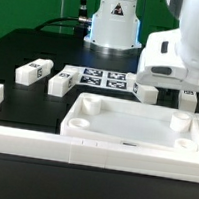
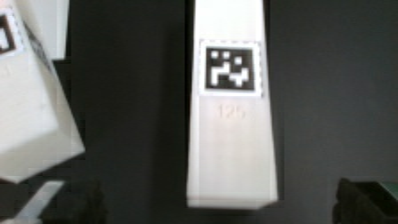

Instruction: Assemble desk

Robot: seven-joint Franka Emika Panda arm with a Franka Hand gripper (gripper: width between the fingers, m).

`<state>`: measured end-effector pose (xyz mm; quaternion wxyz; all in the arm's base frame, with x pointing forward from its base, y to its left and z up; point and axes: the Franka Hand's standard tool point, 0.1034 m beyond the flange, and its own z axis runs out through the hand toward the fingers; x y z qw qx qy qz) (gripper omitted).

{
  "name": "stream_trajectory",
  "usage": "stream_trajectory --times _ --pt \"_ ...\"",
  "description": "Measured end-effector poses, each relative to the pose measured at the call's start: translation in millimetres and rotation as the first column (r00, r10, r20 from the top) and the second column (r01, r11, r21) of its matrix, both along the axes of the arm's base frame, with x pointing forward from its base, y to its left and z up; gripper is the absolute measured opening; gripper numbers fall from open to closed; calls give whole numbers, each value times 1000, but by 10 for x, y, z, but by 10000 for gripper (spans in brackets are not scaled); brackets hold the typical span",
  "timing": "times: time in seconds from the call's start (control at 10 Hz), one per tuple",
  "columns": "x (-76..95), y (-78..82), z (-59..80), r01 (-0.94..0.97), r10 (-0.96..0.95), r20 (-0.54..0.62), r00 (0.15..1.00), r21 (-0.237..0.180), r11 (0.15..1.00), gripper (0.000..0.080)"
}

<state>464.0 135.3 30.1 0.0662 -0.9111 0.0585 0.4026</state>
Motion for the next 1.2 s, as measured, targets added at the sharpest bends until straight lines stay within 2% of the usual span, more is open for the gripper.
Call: stream_trajectory --times 0.2,0.3,0.8,0.9,1.0,1.2 --pt "3 34 -68 -19 21 -111 994 21 1000 649" --pt "27 50 -116 -17 19 -96 995 20 1000 649" --pt "-92 55 -246 -16 17 -105 994 14 1000 649" --pt "-89 62 -251 -17 18 -102 995 14 1000 591" --pt "-90 67 -252 -18 19 -102 995 14 1000 591" --pt "-81 67 -248 -17 19 -101 995 14 1000 289"
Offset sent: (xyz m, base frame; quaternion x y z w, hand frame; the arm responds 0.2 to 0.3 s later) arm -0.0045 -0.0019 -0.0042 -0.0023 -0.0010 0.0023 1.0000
